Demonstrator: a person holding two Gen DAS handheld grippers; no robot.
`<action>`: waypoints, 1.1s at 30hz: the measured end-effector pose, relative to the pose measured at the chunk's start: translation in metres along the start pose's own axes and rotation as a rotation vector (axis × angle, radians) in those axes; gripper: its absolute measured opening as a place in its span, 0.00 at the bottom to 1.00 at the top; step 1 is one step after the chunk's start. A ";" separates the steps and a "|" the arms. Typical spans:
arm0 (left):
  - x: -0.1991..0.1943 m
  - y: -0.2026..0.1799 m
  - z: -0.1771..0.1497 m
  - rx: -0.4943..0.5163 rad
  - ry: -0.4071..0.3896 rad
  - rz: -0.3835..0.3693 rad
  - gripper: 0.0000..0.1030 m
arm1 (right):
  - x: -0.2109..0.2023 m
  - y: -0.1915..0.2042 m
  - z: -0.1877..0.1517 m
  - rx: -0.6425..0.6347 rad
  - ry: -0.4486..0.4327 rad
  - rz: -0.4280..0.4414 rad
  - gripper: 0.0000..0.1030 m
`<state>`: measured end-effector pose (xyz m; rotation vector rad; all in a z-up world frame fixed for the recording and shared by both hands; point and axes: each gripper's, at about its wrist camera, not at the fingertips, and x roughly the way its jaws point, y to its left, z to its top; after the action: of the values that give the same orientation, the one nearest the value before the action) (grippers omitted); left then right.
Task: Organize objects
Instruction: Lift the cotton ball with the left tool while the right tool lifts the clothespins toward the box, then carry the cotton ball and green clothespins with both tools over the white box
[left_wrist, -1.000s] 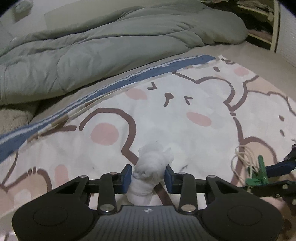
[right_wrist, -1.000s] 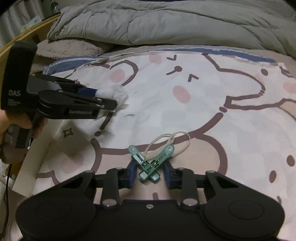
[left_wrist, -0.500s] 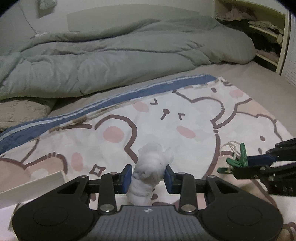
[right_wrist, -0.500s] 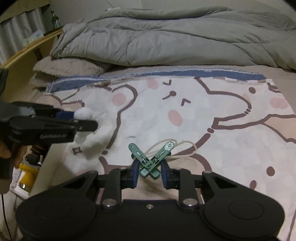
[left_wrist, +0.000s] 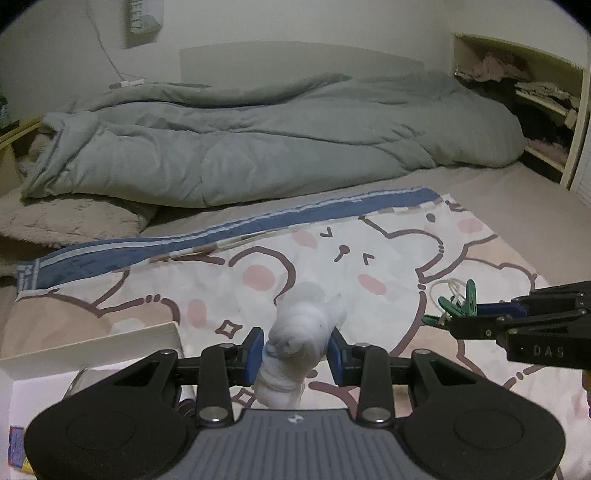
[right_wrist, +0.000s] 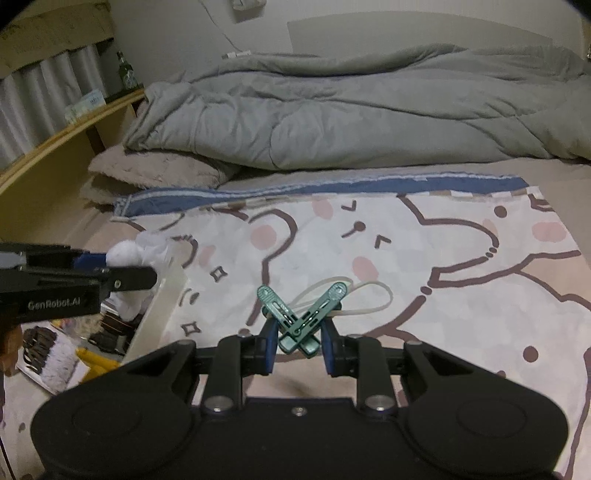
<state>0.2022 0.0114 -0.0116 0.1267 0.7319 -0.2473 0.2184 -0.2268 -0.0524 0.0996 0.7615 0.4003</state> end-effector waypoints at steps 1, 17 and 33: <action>-0.004 0.001 -0.002 -0.007 -0.005 0.004 0.37 | -0.003 0.002 0.001 0.000 -0.006 0.003 0.25; -0.046 0.016 -0.023 -0.127 -0.066 -0.012 0.37 | -0.027 0.015 -0.005 0.042 -0.015 -0.017 0.25; -0.083 0.069 -0.044 -0.203 -0.108 0.042 0.37 | -0.029 0.024 -0.007 0.056 -0.025 -0.012 0.25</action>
<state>0.1325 0.1020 0.0137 -0.0636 0.6419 -0.1376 0.1875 -0.2165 -0.0334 0.1525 0.7482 0.3652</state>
